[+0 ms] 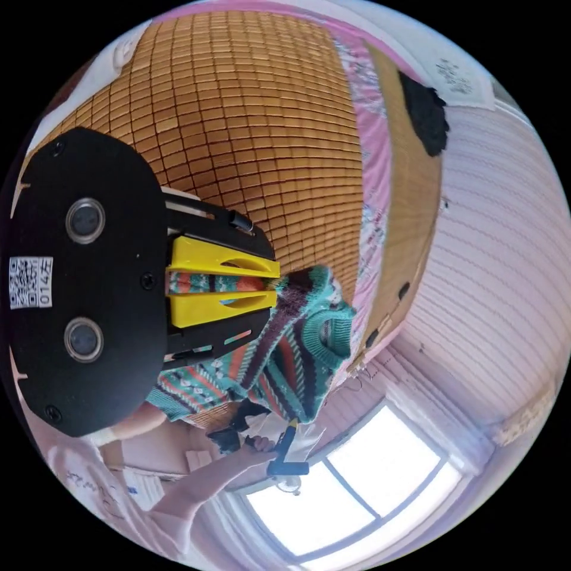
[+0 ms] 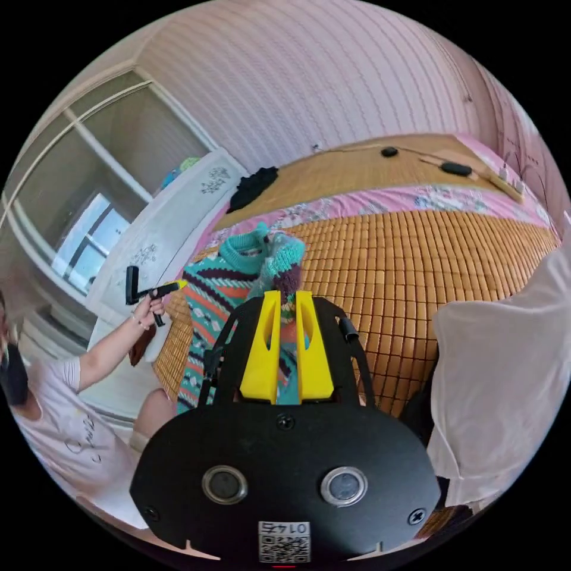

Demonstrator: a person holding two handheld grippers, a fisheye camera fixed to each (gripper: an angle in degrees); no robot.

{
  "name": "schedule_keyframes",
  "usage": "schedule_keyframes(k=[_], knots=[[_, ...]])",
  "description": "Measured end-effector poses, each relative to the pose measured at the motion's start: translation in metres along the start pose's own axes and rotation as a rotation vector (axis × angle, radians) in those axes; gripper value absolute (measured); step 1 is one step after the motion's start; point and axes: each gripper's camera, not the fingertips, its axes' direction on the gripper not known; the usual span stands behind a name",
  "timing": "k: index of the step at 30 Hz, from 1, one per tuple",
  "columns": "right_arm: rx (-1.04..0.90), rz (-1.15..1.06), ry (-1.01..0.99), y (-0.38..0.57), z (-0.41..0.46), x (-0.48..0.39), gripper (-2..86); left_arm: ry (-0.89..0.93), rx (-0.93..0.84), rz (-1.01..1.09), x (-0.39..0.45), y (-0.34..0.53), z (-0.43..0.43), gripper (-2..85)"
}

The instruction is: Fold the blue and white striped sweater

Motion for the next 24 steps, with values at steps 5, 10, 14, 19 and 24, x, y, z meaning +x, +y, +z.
schedule_keyframes(k=[5, 10, 14, 19, 24], knots=[[-0.136, -0.057, 0.205, 0.122, -0.047, -0.024, 4.3, 0.059, -0.019, 0.058, 0.036, 0.098, -0.048, 5.0], [-0.232, 0.351, 0.293, 0.248, -0.057, 0.003, 3.1, 0.072, -0.154, -0.282, 0.03, 0.225, -0.047, 7.2], [-0.098, 0.524, 0.139, 0.287, -0.068, -0.001, 11.9, 0.067, -0.12, -0.413, 0.038, 0.261, -0.044, 7.7], [-0.215, 0.573, 0.168, 0.285, -0.032, -0.005, 15.4, 0.024, -0.186, -0.383, 0.055, 0.254, 0.002, 11.2], [-0.351, 0.476, 0.296, 0.254, -0.028, -0.025, 9.3, -0.012, -0.387, -0.344, 0.056, 0.246, 0.049, 9.9]])
